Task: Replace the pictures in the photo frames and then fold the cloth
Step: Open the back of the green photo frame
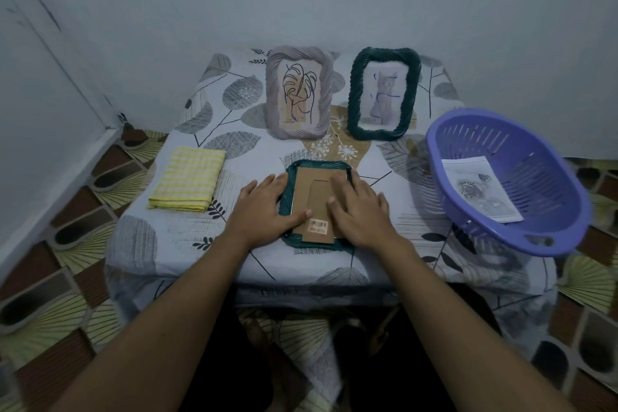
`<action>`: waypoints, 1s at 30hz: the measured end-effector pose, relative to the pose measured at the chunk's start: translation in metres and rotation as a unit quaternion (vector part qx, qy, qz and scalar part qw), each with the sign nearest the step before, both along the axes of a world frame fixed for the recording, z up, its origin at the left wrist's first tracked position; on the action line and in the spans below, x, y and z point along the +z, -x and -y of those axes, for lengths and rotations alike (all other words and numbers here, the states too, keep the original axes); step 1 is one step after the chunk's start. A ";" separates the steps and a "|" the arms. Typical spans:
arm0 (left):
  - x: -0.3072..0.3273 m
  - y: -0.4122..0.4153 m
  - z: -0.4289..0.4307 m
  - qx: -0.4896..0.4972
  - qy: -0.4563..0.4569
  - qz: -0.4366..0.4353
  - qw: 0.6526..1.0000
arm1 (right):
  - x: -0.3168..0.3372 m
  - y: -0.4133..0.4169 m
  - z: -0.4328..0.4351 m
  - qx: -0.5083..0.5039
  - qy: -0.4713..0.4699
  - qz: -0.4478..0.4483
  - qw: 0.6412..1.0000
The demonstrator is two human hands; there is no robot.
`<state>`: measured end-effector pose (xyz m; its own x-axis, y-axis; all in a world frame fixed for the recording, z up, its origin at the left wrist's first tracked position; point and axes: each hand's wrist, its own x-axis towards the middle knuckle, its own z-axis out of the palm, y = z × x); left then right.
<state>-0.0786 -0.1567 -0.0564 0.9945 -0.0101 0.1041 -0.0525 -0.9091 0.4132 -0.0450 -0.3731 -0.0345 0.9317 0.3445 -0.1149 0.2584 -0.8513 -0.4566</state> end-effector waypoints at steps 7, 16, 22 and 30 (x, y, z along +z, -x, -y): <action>0.003 0.001 0.002 -0.004 0.018 0.000 1.000 | -0.011 0.013 -0.004 0.008 0.036 0.036 0.999; 0.005 0.012 0.003 0.010 0.066 0.120 0.990 | -0.014 0.014 -0.005 -0.009 0.032 0.055 0.998; 0.007 0.032 0.004 -0.028 0.167 0.070 0.983 | -0.014 0.014 -0.005 -0.013 0.022 0.056 0.998; 0.015 0.052 -0.002 -0.044 0.186 -0.002 0.982 | -0.013 0.015 -0.005 -0.014 0.018 0.055 0.998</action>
